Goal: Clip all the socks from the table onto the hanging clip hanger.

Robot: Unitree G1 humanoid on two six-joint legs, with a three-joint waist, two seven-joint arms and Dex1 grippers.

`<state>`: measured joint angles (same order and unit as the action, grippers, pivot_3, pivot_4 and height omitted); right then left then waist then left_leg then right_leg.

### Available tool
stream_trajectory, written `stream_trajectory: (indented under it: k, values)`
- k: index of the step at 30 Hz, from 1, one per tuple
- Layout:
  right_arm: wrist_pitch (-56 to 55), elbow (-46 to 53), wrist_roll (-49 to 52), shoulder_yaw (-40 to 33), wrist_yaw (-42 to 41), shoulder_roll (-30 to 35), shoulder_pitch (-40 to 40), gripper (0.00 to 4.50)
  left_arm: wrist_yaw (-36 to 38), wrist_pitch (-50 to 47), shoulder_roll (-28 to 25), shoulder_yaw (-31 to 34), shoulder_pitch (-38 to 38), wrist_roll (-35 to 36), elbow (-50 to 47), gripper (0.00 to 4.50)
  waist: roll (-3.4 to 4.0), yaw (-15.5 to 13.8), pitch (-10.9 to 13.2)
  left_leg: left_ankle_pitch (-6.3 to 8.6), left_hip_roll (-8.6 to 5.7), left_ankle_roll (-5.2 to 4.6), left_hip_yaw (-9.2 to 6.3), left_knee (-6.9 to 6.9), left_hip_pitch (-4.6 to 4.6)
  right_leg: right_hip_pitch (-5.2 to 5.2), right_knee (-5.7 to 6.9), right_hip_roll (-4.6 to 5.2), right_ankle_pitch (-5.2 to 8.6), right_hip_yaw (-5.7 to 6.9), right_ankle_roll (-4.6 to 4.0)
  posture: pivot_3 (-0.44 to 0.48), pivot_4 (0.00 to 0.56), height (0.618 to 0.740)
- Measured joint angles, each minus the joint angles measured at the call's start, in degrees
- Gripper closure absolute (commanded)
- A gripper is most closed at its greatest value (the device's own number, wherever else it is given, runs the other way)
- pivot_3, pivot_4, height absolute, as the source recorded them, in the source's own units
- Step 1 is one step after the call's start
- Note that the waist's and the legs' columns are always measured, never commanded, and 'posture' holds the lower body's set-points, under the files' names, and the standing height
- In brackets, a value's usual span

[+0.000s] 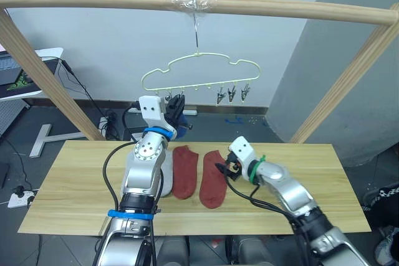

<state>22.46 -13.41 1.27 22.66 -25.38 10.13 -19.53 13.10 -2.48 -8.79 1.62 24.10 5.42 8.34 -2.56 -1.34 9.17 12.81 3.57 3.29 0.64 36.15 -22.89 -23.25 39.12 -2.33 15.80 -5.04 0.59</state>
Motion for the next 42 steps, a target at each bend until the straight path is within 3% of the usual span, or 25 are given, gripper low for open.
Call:
stream_trajectory:
  k: [8, 9, 12, 21, 26, 31, 35, 42]
  values:
    - [-6.6, -18.3, -5.1, 1.2, 2.2, -4.1, -4.9, 0.4, -0.2, -0.9, 0.1, -0.1, -0.3, -0.2, -1.1, 4.39, 0.01, -0.1, 0.0, 0.0, -0.03, 0.0, 0.06, 0.0, 0.0, 0.0, -0.03, 0.04, -0.01, -0.04, 0.02, 0.165, 0.129, 0.74]
    - [-7.2, -19.3, -5.5, 1.2, 2.4, -4.3, -5.5, 0.59, -0.3, -1.0, 0.1, -0.1, -0.3, -0.2, -1.2, 4.39, 0.02, -0.1, 0.0, 0.0, -0.02, 0.0, 0.05, 0.0, 0.01, 0.01, -0.01, 0.04, -0.01, -0.03, 0.01, 0.172, 0.135, 0.74]
    - [-8.4, -20.9, -6.7, 1.1, 2.0, -4.2, -6.3, 1.35, -0.5, -1.1, 0.1, -0.2, -0.8, -0.4, -1.6, 4.39, 0.05, -0.1, -0.1, 0.0, -0.02, 0.0, 0.04, 0.0, 0.05, 0.04, 0.01, 0.04, -0.01, -0.03, 0.02, 0.174, 0.139, 0.74]
    - [-11.2, -19.0, -7.9, 1.2, -0.3, -1.7, -3.2, 4.45, -0.7, -2.2, 0.1, -0.2, -1.2, -0.2, -2.3, 4.39, 0.21, -0.2, -0.5, 0.0, -0.06, -0.01, 0.07, 0.03, 0.07, 0.08, 0.0, 0.04, 0.11, -0.08, 0.29, 0.167, 0.141, 0.74]
    - [-14.8, -13.4, -10.2, 1.1, -0.9, 4.0, 0.9, 4.45, 1.9, -5.9, 1.4, 1.5, -1.2, 5.4, -3.2, 4.39, 0.22, -0.2, -0.6, 0.0, -0.06, -0.02, 0.05, 0.03, 0.03, 0.06, -0.03, 0.04, 0.12, -0.08, 0.32, 0.165, 0.144, 0.74]
    - [-22.0, 0.2, -12.7, 0.9, -1.9, 9.9, 3.8, 4.45, 1.3, -26.9, 5.5, 11.8, 2.0, 27.9, -6.0, 4.39, 0.23, 0.5, -0.5, 0.0, -0.01, -0.02, 0.01, 0.02, 0.05, 0.04, 0.0, -0.02, 0.13, -0.09, 0.35, 0.158, 0.145, 0.74]
    - [-28.0, 9.8, -14.5, 0.4, -0.2, 10.8, 5.2, 4.45, -0.5, -41.2, 5.6, 19.5, 3.4, 44.5, -6.0, 4.39, 0.22, 0.5, -0.6, 0.0, 0.04, -0.02, -0.33, 0.01, 0.03, 0.06, 0.01, -0.14, 0.14, -0.05, 0.33, 0.156, 0.143, 0.74]
    - [-35.2, 13.3, -18.6, -0.5, 4.2, 10.6, 5.4, 4.45, -5.7, -50.2, 5.8, 25.4, 4.3, 58.8, -5.0, 4.39, 0.2, 0.1, -0.6, -0.01, -0.02, 0.0, -0.16, 0.05, 0.03, 0.07, -0.01, -0.05, 0.14, -0.09, 0.33, 0.151, 0.141, 0.74]
